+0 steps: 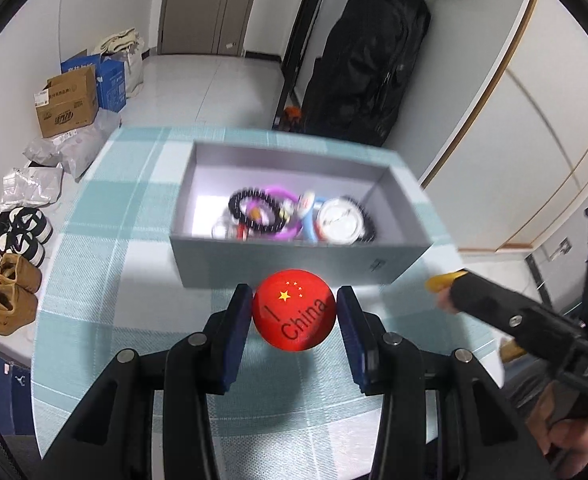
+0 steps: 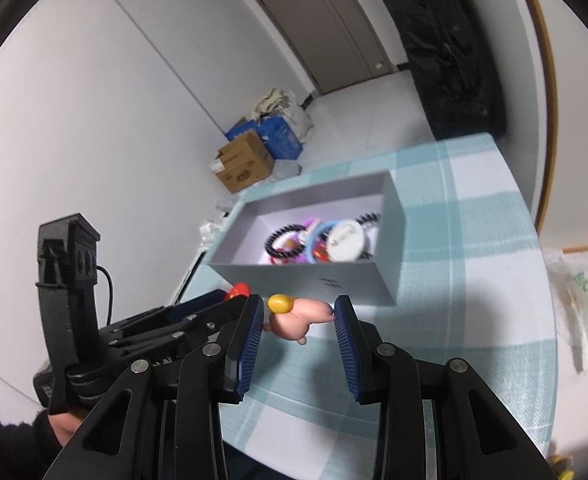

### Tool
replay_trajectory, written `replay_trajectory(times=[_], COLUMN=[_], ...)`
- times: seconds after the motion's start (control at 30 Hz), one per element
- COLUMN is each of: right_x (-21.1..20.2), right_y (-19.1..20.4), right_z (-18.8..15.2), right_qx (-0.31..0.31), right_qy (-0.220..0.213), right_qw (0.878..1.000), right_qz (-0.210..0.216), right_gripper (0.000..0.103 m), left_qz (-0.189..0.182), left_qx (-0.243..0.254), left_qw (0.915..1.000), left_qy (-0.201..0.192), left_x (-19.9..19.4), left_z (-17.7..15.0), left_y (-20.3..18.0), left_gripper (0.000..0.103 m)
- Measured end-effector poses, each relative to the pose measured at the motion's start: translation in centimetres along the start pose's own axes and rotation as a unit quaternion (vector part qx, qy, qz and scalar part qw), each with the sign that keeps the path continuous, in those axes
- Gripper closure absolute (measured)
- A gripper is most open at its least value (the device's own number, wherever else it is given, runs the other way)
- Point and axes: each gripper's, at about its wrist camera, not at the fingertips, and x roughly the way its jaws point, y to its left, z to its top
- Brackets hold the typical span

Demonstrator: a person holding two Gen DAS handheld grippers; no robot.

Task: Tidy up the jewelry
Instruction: 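Carry the figurine and red badge into the box and open both tools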

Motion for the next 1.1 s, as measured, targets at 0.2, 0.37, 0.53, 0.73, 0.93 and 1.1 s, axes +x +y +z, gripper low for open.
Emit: replay_trajectory(times=[0.2,0.37,0.53,0.73,0.93,1.1], right_x=[-0.2,-0.4,-0.3,0.4,1.9,3.5], right_y=[1.6,2.8,3.6,3.2,1.9,0.9], right_z=[1.0,2.1,3.2,4.2,5.4,6.6], right_qx=[-0.026,-0.050,-0.074,-0.086,-0.082,-0.073], right_qy=[-0.007,-0.017,-0.021,-0.017,-0.015,-0.007], right_qw=[1.000,0.999,0.997,0.996,0.996,0.997], right_qz=[0.004,0.011,0.016,0.014,0.015,0.017], right_gripper=[0.068,0.068,0.068,0.068,0.068,0.068], left_qz=[-0.012,-0.007,-0.006,-0.009,-0.012,-0.016], left_qx=[-0.002,-0.001,0.008,0.011,0.012,0.008], left_qw=[0.9995,0.9991,0.9987,0.9988,0.9994,0.9997], left_qy=[-0.029,-0.042,-0.050,-0.048,-0.029,-0.016], left_x=[-1.9,-2.4,-2.4,-1.6,0.0,1.7], left_z=[1.1,1.9,2.7,3.8,4.6,5.6], left_y=[0.4,0.9,0.8,0.9,1.4,1.8], left_gripper=[0.066,0.066,0.066,0.066,0.066,0.066])
